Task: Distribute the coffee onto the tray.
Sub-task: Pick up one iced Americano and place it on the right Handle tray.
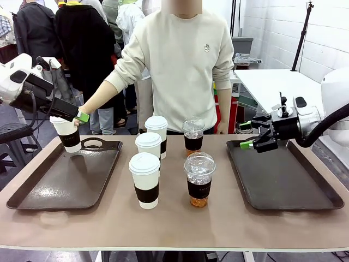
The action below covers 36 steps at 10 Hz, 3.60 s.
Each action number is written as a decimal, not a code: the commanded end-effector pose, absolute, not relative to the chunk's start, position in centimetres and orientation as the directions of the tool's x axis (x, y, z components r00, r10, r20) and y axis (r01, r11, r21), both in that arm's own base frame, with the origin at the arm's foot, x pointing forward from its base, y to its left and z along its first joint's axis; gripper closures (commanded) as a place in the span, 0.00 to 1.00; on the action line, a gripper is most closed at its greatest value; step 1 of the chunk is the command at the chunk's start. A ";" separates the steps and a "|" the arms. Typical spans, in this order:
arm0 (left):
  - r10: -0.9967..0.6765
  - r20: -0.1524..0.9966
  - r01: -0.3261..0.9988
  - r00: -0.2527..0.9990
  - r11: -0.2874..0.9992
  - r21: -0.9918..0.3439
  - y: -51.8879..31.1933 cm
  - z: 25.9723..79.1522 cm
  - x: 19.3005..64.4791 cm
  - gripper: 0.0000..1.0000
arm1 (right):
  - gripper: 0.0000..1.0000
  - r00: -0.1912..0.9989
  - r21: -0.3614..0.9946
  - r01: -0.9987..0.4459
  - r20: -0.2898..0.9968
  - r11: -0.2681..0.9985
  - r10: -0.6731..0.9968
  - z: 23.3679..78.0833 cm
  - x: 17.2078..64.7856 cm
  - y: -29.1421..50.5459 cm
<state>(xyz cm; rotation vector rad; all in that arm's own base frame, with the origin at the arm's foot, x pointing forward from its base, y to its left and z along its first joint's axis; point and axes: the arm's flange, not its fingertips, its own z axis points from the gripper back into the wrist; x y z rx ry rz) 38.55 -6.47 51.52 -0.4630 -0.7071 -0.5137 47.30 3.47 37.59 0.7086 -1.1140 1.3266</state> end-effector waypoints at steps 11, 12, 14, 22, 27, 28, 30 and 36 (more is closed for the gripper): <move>-0.277 0.707 0.585 0.650 0.777 -0.233 -6.3 51.4 38.6 0.00 | 0.00 -0.011 -0.036 -0.993 0.975 0.110 0.224 36.8 59.1 5.9; -0.277 0.707 0.585 0.650 0.777 -0.233 -6.3 51.4 38.6 0.00 | 0.00 -0.013 -0.033 -0.995 0.978 0.096 0.208 36.4 59.7 6.2; -0.277 0.707 0.585 0.650 0.777 -0.233 -6.3 51.4 38.6 0.00 | 0.00 -0.023 -0.039 -0.996 0.983 0.082 0.182 35.3 60.7 6.6; -0.277 0.707 0.585 0.650 0.777 -0.233 -6.3 51.4 38.6 0.00 | 0.00 0.001 -0.017 -0.995 0.984 0.101 0.179 33.3 62.2 7.2; -0.277 0.707 0.585 0.650 0.777 -0.233 -6.3 51.4 38.6 0.00 | 0.00 0.003 -0.016 -0.994 0.985 0.112 0.172 32.5 62.9 7.3; -0.277 0.707 0.585 0.650 0.777 -0.233 -6.3 51.4 38.6 0.00 | 0.00 0.007 -0.012 -0.994 0.984 0.109 0.178 32.3 63.2 7.5; -0.277 0.707 0.585 0.650 0.777 -0.233 -6.3 51.4 38.6 0.00 | 0.00 0.024 0.000 -0.992 0.983 0.128 0.180 31.9 63.9 8.0; -0.277 0.707 0.585 0.650 0.777 -0.233 -6.3 51.4 38.6 0.00 | 0.00 0.049 0.030 -0.994 0.980 0.104 0.190 30.0 65.7 10.5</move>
